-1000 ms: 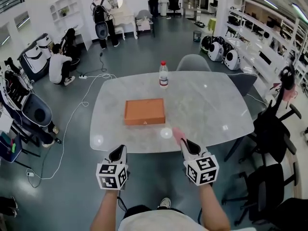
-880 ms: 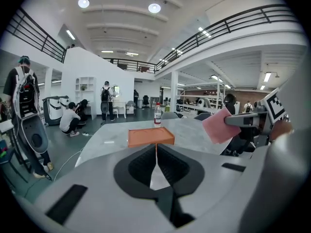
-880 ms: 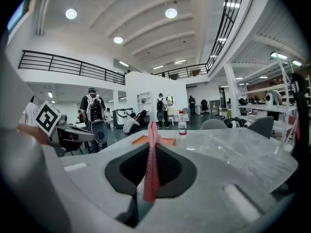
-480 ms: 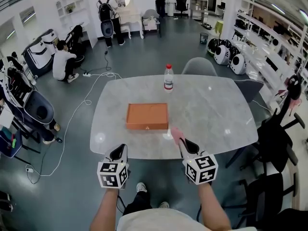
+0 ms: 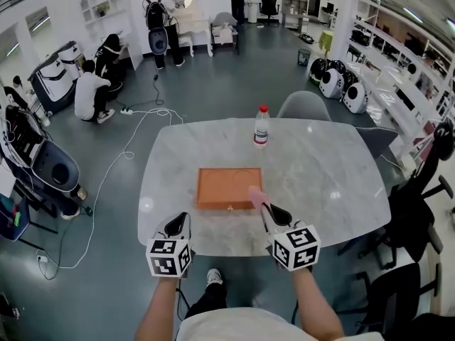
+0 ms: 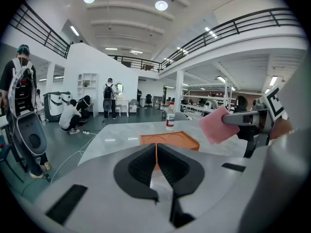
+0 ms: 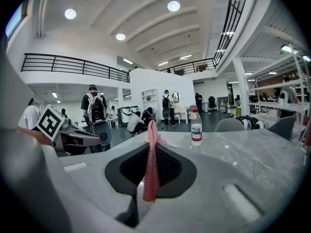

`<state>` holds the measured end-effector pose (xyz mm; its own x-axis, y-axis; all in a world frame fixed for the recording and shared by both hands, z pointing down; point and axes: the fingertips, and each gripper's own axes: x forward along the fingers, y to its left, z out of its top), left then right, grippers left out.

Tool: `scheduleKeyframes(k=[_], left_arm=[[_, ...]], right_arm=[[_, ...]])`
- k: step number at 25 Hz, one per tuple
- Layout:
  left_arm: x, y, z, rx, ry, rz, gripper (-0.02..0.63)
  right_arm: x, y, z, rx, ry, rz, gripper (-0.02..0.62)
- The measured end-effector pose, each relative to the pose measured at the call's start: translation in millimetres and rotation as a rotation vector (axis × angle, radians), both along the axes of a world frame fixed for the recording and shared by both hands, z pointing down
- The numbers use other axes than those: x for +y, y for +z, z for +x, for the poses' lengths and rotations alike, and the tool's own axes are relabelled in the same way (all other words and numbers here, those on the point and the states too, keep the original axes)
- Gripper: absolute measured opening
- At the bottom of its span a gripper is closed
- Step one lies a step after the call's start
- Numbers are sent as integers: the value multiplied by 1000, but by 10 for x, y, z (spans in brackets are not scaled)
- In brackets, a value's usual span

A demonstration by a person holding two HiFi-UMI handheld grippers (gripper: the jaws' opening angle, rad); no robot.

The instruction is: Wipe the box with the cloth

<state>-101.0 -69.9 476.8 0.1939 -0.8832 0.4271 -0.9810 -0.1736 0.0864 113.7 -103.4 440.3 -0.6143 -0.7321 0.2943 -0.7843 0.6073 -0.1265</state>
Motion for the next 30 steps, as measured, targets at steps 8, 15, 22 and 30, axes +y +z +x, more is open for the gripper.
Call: scheduleKeyframes(k=[8, 15, 22, 30], left_arm=[[-660, 91, -411, 23, 45, -13, 15], [-1071, 263, -746, 53, 81, -41, 15], [-1399, 401, -904, 84, 118, -67, 15], [-1636, 551, -1062, 112, 150, -87, 15]], right_arm=[[-595, 4, -633, -35, 2, -42, 18], [-987, 145, -1199, -107, 6, -129, 18], [-1279, 345, -1554, -208, 25, -258, 18], [-1445, 466, -1981, -415, 4, -412, 18]])
